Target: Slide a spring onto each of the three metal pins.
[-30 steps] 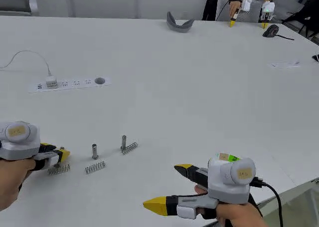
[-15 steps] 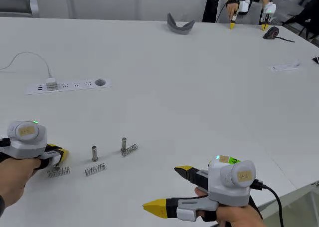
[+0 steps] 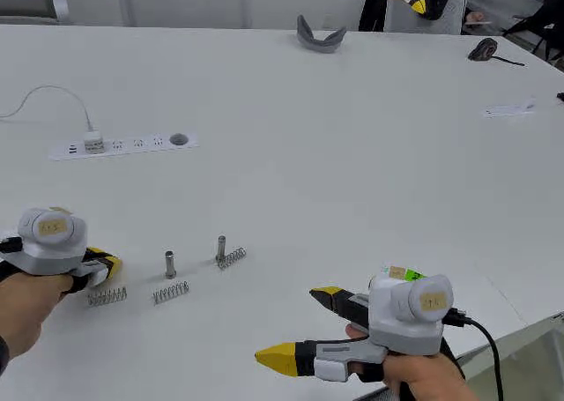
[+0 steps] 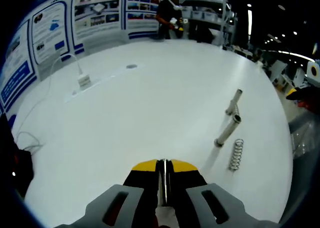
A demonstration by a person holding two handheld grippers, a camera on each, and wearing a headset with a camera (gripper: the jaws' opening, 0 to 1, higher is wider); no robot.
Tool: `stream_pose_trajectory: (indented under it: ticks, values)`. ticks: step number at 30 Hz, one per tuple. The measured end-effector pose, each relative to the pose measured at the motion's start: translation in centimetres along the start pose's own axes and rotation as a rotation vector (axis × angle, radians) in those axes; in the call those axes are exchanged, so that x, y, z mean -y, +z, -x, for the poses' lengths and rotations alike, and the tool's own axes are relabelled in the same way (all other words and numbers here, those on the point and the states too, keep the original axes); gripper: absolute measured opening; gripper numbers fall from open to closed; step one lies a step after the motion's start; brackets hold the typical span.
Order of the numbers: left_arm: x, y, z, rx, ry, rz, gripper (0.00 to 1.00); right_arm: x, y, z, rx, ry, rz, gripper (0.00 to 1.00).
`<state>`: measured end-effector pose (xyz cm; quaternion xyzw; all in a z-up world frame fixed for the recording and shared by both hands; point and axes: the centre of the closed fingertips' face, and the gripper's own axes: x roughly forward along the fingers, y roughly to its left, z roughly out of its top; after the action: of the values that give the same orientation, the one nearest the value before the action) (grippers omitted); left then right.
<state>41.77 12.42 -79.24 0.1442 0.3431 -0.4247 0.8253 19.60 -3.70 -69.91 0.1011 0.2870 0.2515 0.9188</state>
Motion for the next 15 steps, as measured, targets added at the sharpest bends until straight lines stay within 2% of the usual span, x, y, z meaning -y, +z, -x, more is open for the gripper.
stream_pose_trajectory:
  ticks: [5,7,12,15]
  values:
    - [0.27,-0.43,0.21,-0.033,-0.008,-0.058,0.09,0.1,-0.15,0.27,-0.003,-0.005,0.0,0.89]
    - [0.4,-0.65,0.34,-0.044,-0.015,-0.057,0.09,0.2,-0.21,0.34,-0.005,-0.008,-0.002,0.89]
    - [0.31,-0.54,0.24,-0.043,-0.016,-0.08,0.1,0.04,-0.24,0.26,-0.005,-0.005,-0.002,0.89]
    - [0.29,-0.4,0.03,-0.059,-0.004,-0.125,0.09,-0.05,-0.27,0.13,-0.006,-0.002,-0.002,0.89]
